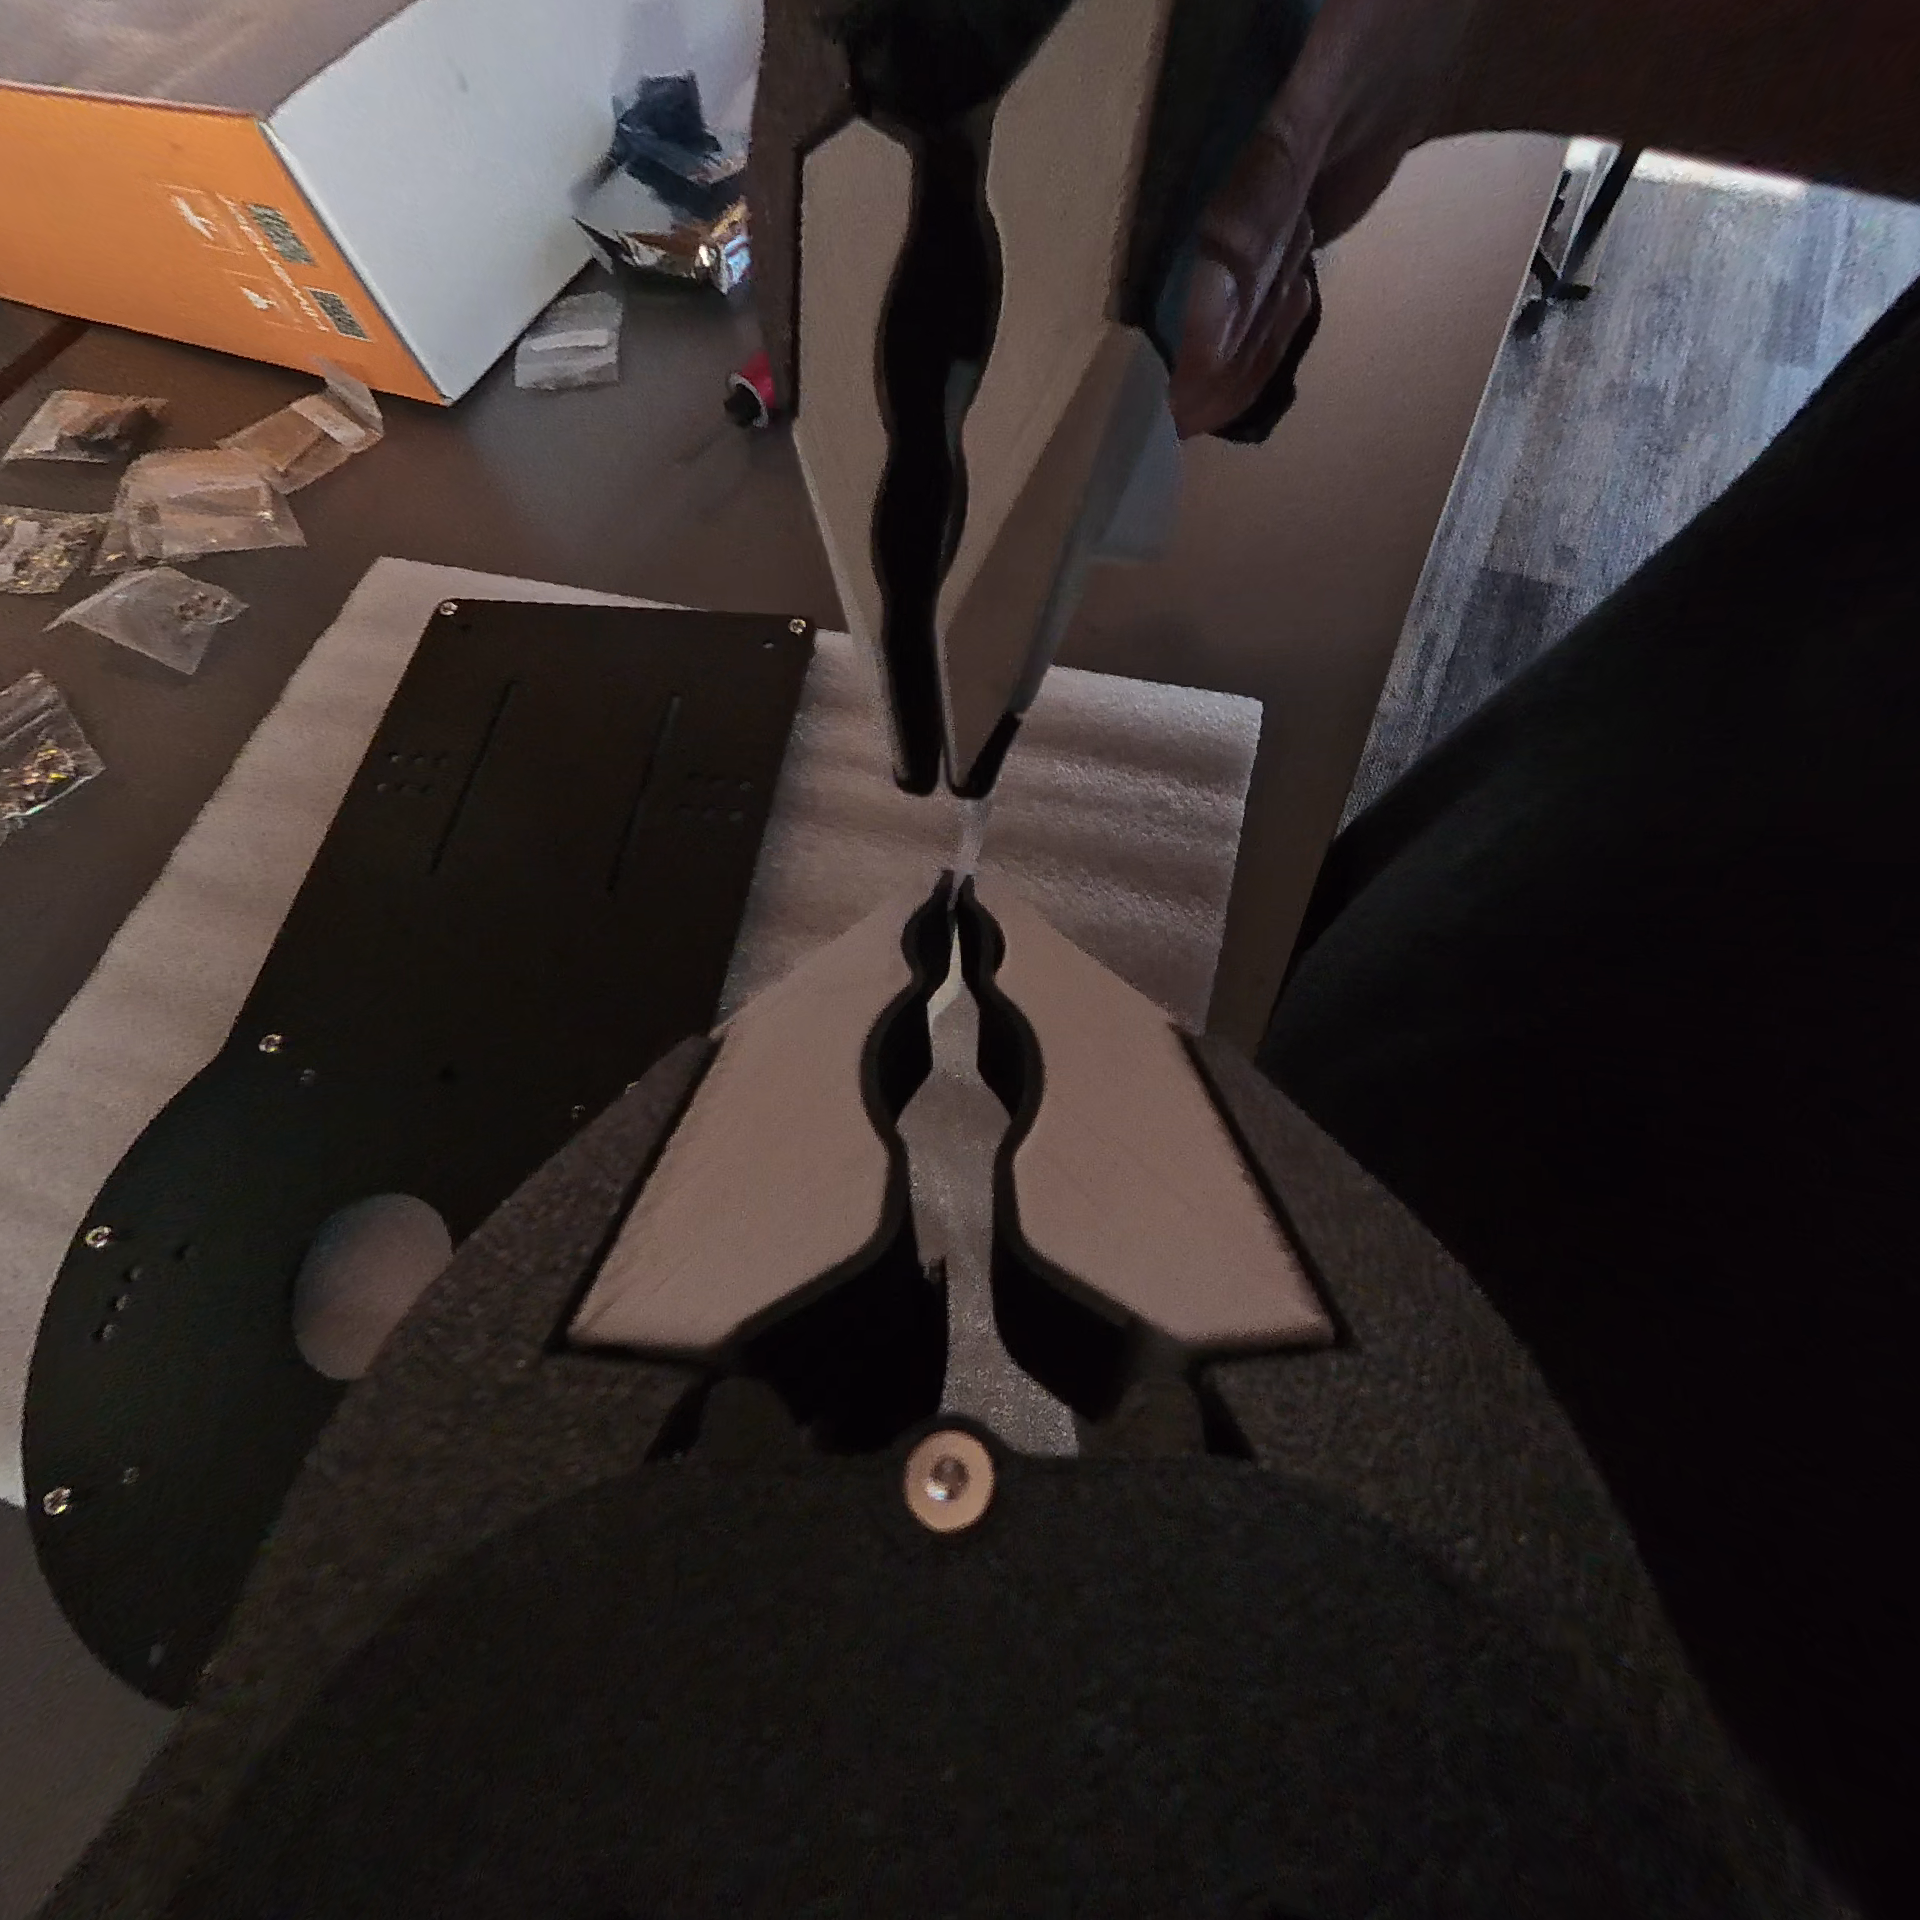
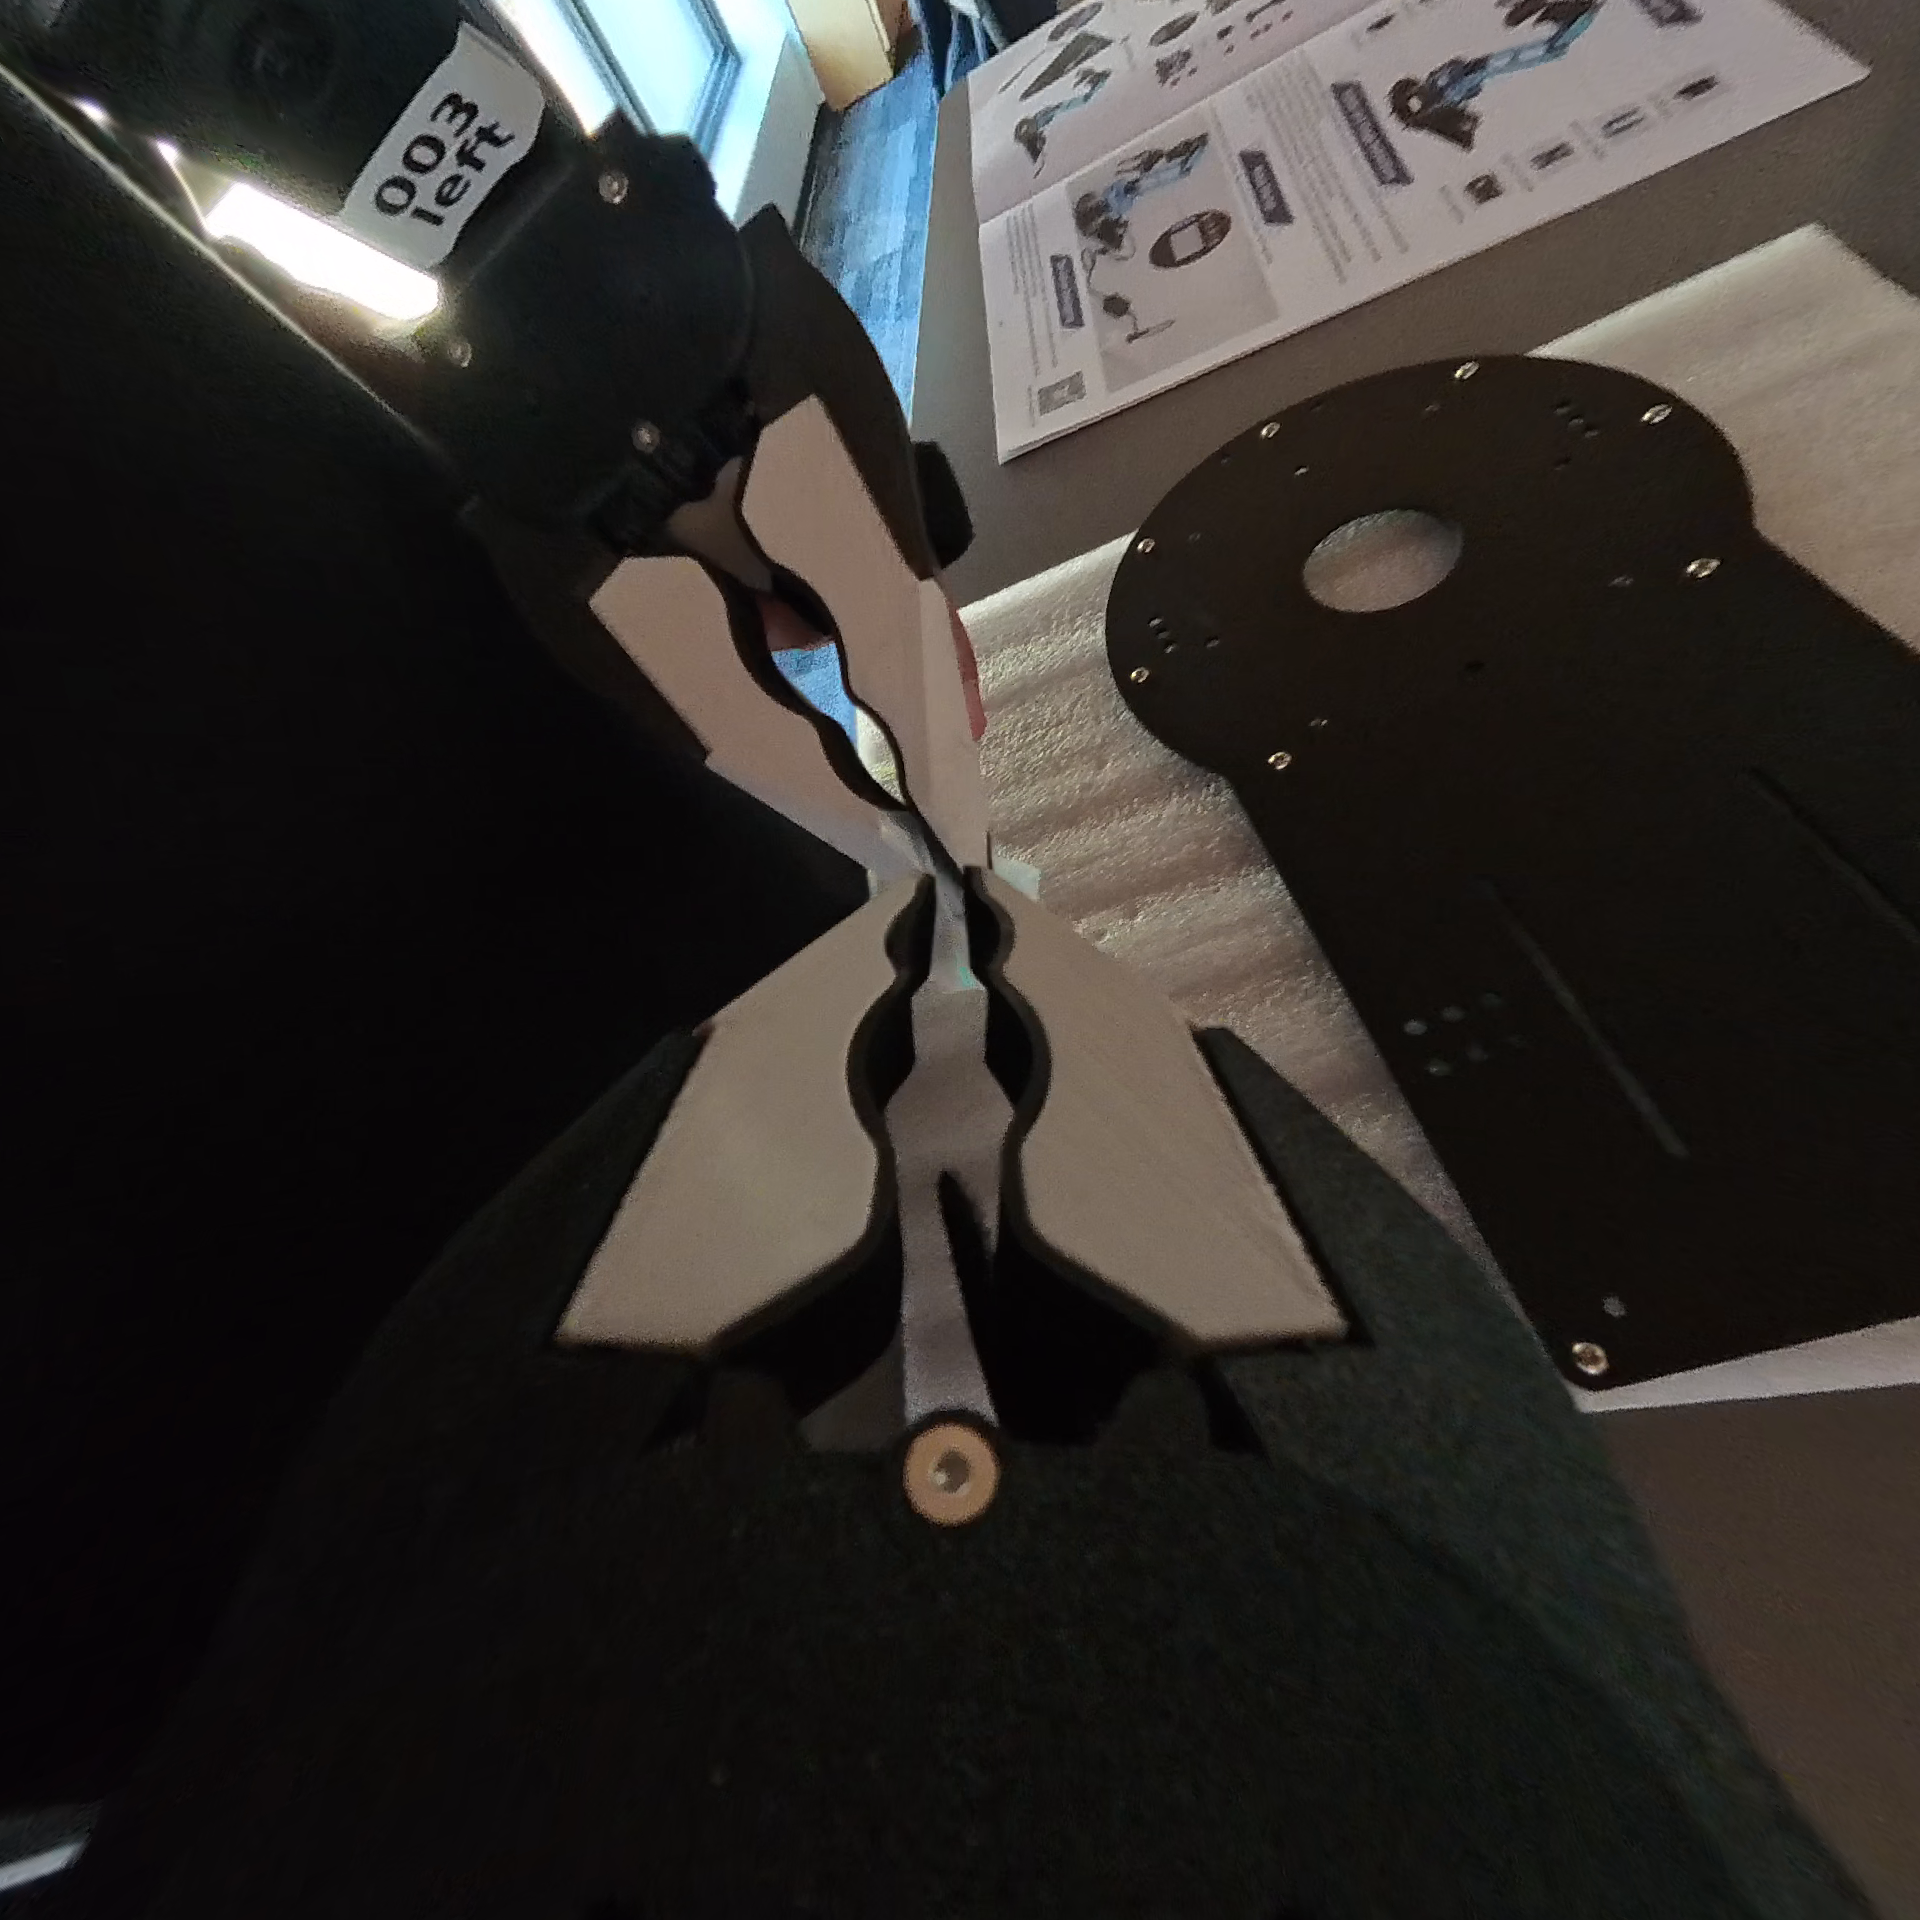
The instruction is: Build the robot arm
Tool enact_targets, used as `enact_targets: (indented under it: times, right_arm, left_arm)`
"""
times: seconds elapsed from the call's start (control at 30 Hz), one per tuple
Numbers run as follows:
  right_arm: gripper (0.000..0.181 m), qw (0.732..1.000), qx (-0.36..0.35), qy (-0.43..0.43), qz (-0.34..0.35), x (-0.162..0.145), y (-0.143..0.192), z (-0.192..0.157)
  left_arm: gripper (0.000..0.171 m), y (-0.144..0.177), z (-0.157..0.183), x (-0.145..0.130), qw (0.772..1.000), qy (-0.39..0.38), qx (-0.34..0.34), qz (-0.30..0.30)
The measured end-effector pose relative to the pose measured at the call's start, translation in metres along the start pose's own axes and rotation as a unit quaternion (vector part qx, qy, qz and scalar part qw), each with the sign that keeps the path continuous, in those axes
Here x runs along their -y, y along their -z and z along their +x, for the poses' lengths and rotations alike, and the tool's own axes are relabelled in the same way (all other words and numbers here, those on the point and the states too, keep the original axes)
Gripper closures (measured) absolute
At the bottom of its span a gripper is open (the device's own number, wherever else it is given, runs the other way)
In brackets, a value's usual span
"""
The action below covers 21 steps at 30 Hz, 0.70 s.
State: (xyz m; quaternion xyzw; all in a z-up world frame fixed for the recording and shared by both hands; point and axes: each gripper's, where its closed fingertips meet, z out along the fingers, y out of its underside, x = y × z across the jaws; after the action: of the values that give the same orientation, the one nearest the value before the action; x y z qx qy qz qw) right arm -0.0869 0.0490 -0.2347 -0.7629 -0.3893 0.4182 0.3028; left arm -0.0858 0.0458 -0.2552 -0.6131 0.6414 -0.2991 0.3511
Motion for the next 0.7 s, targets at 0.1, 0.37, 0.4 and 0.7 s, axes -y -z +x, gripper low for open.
enact_targets:
  times: [0.1, 0.37, 0.4, 0.7]
  right_arm:
    - [0.176, 1.000, 0.005, -0.003, -0.003, -0.002, -0.001, 0.000]
    - [0.176, 0.999, 0.030, -0.003, -0.017, -0.008, -0.005, -0.009]
    - [0.176, 0.999, 0.032, -0.002, -0.018, -0.008, -0.005, -0.010]
    - [0.178, 0.999, 0.038, -0.004, -0.022, -0.009, -0.006, -0.012]
  left_arm:
    - [0.171, 0.000, 0.003, -0.002, 1.000, -0.005, -0.010, -0.006]
    - [0.171, -0.001, 0.009, -0.006, 1.000, -0.006, -0.023, -0.014]
    - [0.171, -0.001, 0.010, -0.007, 1.000, -0.006, -0.025, -0.015]
    - [0.171, -0.001, 0.010, -0.007, 1.000, -0.010, -0.023, -0.016]
